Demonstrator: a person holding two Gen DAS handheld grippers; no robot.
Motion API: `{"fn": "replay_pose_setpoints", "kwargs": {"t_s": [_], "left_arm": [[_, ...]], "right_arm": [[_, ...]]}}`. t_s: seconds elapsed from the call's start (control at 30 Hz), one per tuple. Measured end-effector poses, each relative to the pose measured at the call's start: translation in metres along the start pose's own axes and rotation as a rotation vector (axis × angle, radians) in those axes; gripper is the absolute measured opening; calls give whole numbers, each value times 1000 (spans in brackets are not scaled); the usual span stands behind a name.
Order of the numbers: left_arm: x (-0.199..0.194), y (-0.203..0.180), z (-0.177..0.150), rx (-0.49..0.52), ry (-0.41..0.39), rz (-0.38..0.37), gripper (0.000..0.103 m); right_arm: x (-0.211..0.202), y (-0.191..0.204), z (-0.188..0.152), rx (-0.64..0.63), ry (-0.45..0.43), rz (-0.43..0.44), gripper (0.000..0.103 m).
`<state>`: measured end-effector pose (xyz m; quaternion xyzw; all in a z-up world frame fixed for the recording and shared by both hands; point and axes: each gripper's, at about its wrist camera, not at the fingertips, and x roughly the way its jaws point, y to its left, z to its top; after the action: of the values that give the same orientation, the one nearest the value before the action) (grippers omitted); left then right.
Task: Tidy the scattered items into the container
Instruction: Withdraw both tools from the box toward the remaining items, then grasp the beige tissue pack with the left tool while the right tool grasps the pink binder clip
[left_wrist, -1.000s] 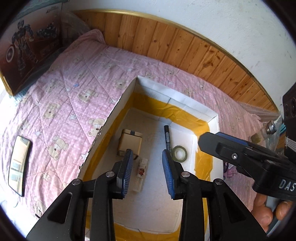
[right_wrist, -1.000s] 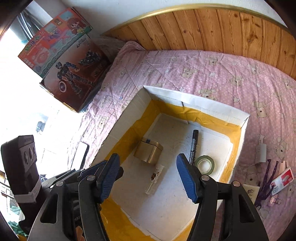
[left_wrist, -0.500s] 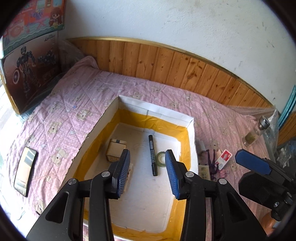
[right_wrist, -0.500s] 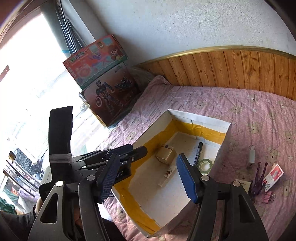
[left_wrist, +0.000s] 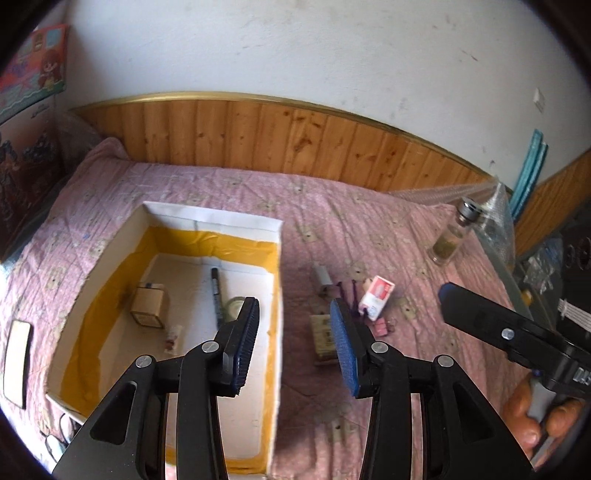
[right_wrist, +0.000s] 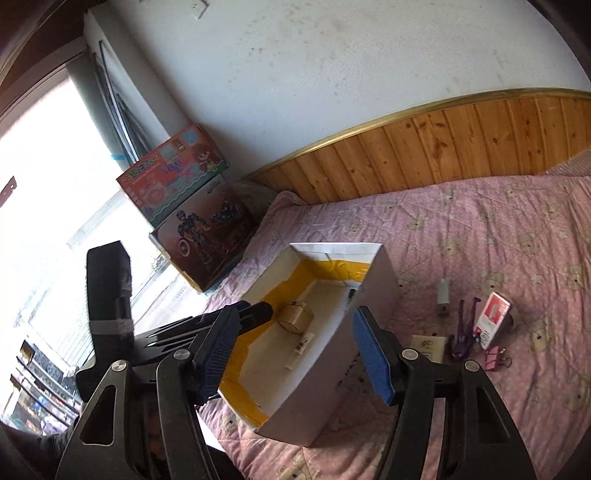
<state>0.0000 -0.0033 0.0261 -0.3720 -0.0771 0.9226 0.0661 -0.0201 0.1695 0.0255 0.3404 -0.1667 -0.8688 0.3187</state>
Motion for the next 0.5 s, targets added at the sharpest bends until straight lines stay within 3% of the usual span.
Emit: {"fn": "replay_pose_setpoints", "kwargs": {"t_s": [0.2,0.37,0.5], "left_arm": [[34,-50,-16,95,108,-89,44],[71,-65,-27,120,198,-73,46],[102,-59,-32,75,270,-73,47]], "right_arm": [[4,-56,-8,114,69,-196,65],[17,-98,-14,197,139,-278,65],[34,-122,-19,206,201,-353,65]]}}
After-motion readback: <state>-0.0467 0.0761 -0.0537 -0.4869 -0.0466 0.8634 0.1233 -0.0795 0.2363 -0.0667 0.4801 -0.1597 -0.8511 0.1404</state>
